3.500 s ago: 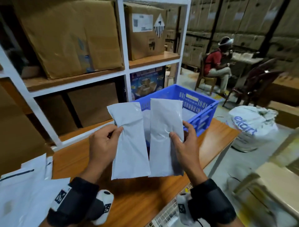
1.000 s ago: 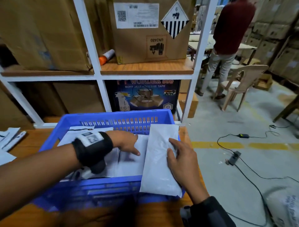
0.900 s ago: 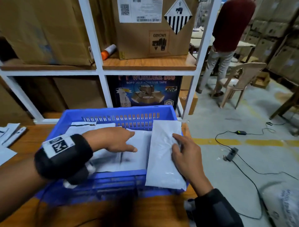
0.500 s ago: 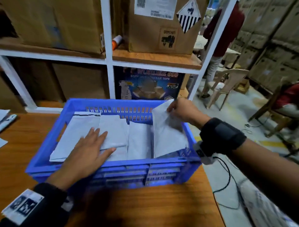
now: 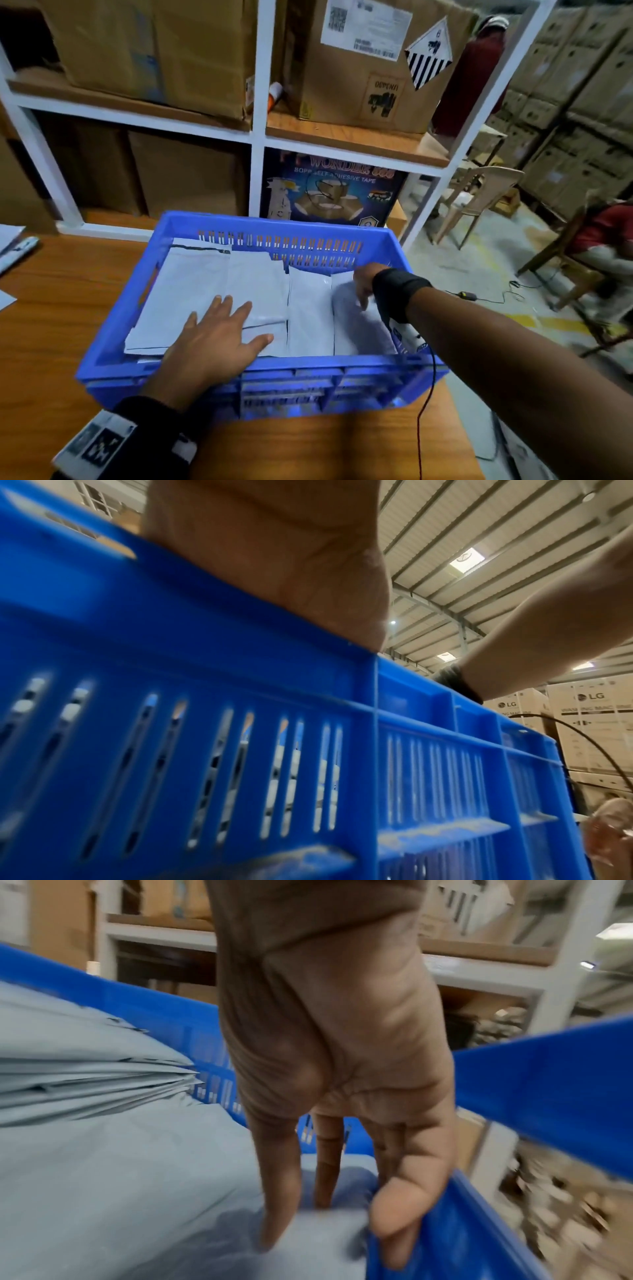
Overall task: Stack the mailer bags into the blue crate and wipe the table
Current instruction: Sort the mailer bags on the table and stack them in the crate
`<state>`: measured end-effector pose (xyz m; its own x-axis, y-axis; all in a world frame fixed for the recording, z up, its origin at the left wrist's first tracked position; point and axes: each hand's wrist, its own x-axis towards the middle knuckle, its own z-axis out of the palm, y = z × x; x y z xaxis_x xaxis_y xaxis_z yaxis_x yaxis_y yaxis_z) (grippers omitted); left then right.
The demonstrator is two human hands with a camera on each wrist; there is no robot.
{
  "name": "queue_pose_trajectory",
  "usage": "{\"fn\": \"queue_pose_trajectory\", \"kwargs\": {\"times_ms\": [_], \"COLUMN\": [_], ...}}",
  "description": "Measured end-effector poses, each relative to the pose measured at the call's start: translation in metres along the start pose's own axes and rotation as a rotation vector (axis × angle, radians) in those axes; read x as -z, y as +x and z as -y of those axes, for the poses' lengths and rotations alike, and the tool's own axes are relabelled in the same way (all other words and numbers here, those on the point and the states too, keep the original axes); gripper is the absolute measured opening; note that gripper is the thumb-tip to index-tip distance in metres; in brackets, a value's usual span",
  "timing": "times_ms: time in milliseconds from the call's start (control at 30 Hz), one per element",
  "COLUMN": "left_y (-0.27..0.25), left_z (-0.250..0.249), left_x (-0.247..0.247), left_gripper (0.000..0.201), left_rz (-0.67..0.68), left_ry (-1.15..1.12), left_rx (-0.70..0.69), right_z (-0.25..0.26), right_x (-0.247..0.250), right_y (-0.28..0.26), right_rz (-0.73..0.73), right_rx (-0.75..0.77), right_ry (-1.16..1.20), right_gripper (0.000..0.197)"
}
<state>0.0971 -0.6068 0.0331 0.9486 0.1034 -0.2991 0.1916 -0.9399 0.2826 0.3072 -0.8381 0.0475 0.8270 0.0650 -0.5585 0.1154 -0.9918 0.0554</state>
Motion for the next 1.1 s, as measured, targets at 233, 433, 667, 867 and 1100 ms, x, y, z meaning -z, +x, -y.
{"fn": "queue_pose_trajectory", "kwargs": {"times_ms": [233,433,667,867,1100], "left_y": [-0.001,-0.003,-0.006,-0.005,-0.007], "left_z": [-0.002,-0.002,-0.001,0.004,0.006], "left_x": [-0.001,-0.001,0.001,0.000,0.006], "left_gripper": [0.077,0.078,0.078,0.078,0.072], "left_rz": [0.000,-0.021,-0.042,-0.042,-0.265], "left_ry": [0.043,0.021,0.033,0.023,-0.206], "left_rx": [-0.003,-0.021,-0.071,-0.109,-0.220], "right_z": [0.004,-0.002,0.011,0.019,0.001], "right_x": [-0.027,-0.030,0.013,0.053,0.040], "right_y": [0.014,-0.002,-0.051,-0.106,-0.152], "right_rz": [0.243,0.122,0.135,-0.076,-0.438], "right_rx": [0.138,0.092,0.141,0.180,0.396], "right_ry": [0.048,0.083,0.143,0.170,0.307], "right_gripper": [0.016,0.033,0.059,0.058,0.070]}}
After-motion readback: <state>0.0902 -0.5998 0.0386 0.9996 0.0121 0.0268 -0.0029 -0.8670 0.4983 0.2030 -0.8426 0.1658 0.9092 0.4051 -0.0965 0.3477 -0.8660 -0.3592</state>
